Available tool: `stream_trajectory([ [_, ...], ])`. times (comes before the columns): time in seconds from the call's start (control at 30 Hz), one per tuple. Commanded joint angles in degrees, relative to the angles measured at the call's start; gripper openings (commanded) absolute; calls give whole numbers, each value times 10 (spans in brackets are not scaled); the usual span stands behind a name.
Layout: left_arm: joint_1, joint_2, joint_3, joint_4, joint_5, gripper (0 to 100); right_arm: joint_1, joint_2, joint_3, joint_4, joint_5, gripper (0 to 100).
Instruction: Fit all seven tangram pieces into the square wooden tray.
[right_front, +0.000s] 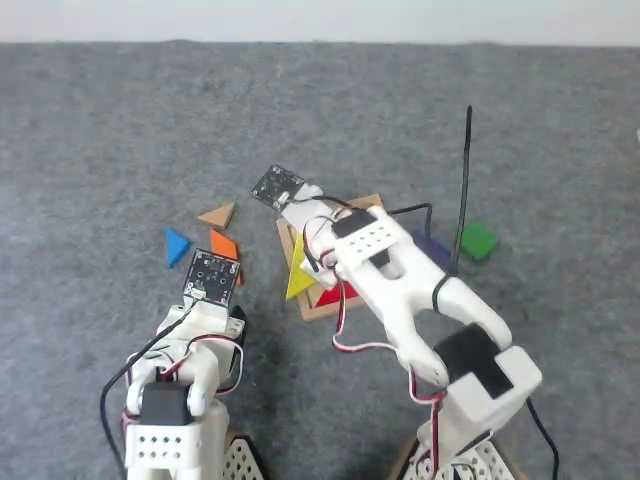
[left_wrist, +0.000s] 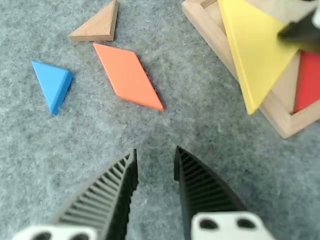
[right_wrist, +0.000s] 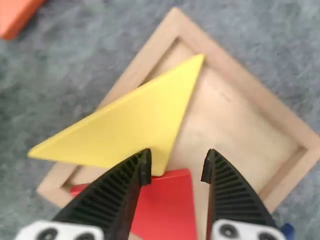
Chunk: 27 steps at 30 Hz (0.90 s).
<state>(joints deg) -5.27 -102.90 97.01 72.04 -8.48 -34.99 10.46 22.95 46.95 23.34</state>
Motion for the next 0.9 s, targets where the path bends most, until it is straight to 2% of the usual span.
stream_trajectory([
  [0.0,-3,-11,-6,3,0,118,16,15,-32,-3,32,187],
  [0.13,-3,-11,-6,3,0,118,23,18,-38,-8,30,187],
  [0.23,-3,-11,-6,3,0,118,14,-12,-45,-10,-30,187],
  [0.4,-3,-11,-6,3,0,118,-44,-92,-17,-10,-86,187],
  [0.63,-3,-11,-6,3,0,118,-115,-174,91,-60,-89,187],
  [0.87,-3,-11,-6,3,0,118,-133,-139,99,-86,-88,187],
])
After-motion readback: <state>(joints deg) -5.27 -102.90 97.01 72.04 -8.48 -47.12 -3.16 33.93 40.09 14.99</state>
